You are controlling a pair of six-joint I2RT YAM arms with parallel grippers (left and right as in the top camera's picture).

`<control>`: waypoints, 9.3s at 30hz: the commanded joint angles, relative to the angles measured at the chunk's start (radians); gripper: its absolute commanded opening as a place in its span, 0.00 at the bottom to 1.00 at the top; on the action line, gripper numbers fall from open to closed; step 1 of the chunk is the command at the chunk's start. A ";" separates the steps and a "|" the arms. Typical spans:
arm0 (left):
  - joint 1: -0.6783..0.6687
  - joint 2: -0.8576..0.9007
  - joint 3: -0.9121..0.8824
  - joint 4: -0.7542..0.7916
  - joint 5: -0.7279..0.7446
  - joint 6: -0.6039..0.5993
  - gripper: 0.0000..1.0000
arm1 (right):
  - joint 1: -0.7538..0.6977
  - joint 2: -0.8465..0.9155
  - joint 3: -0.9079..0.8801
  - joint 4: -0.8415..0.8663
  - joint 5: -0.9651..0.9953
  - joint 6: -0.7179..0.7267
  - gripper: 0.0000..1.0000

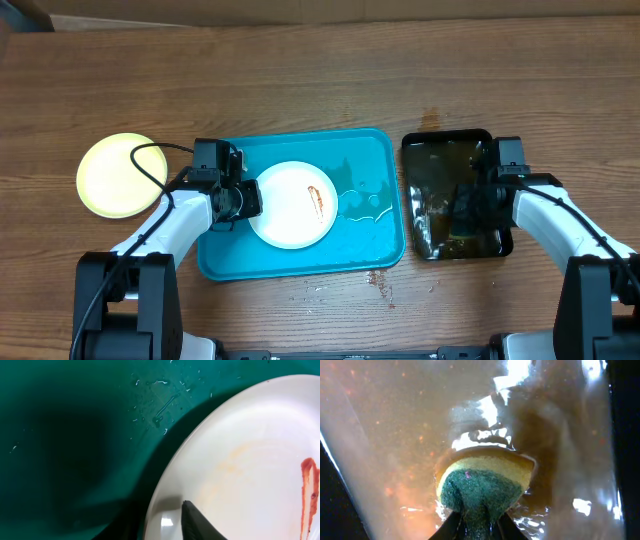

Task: Clean dirty plates on tray and stack at the side
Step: 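Dip and swirl the sponge in the soapy water with the right gripper, then lift the sponge from the water and move it over the white plate, then scrub the white plate held by the left gripper with the sponge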

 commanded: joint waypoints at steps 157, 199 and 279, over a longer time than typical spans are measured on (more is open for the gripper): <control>-0.006 0.026 -0.004 0.009 -0.005 0.015 0.04 | 0.117 -0.002 0.292 -0.477 0.118 0.079 0.04; -0.006 0.026 -0.004 0.012 0.005 0.014 0.04 | 0.174 0.000 0.552 -0.592 0.027 0.203 0.04; -0.006 0.026 -0.004 0.012 0.014 0.014 0.04 | 0.735 0.588 0.597 0.065 -0.021 0.085 0.04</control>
